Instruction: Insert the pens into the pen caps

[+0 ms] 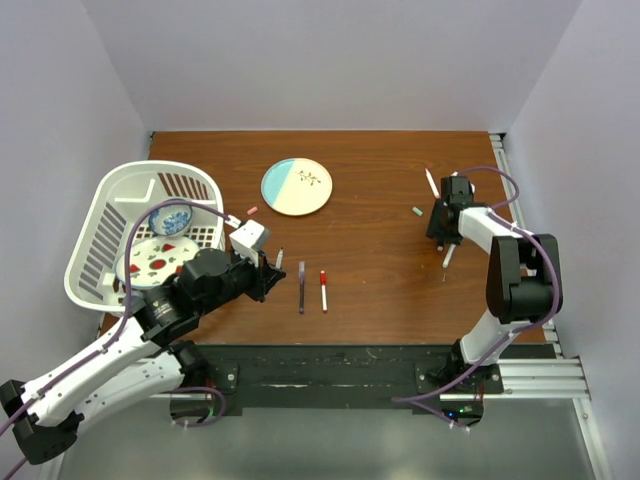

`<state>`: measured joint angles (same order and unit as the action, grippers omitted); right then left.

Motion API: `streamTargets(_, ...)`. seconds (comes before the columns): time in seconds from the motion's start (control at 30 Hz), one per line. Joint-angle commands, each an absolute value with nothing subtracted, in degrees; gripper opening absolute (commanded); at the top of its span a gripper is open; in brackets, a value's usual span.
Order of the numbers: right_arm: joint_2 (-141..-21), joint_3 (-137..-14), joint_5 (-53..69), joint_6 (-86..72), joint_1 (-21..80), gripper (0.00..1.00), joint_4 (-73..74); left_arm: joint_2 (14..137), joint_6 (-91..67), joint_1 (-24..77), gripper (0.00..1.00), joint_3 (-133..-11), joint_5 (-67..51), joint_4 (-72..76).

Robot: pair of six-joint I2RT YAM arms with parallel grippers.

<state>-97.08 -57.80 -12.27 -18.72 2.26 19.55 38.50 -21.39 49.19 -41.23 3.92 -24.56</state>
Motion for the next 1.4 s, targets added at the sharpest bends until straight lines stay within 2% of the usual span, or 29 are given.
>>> streamTargets(0.0,-97.82,-60.56,-10.2,-16.61,2.11,0.48,17.84,38.41,-20.13,49.13,0.0,-40.78,4.48,-23.38)
streamTargets(0.47,-97.65,-57.57,5.79,-13.63,2.29,0.47,13.71,37.71,-20.3,49.04,0.0,-40.52,4.75,-23.29)
streamTargets(1.1,-99.76,-58.89,9.84,-10.9,6.15,0.49,13.88,37.27,-20.48,49.13,0.0,-40.25,4.4,-23.12)
streamTargets(1.37,-95.46,-56.16,9.58,-11.69,7.73,0.48,15.55,37.44,-20.48,49.13,0.0,-40.25,4.22,-23.2)
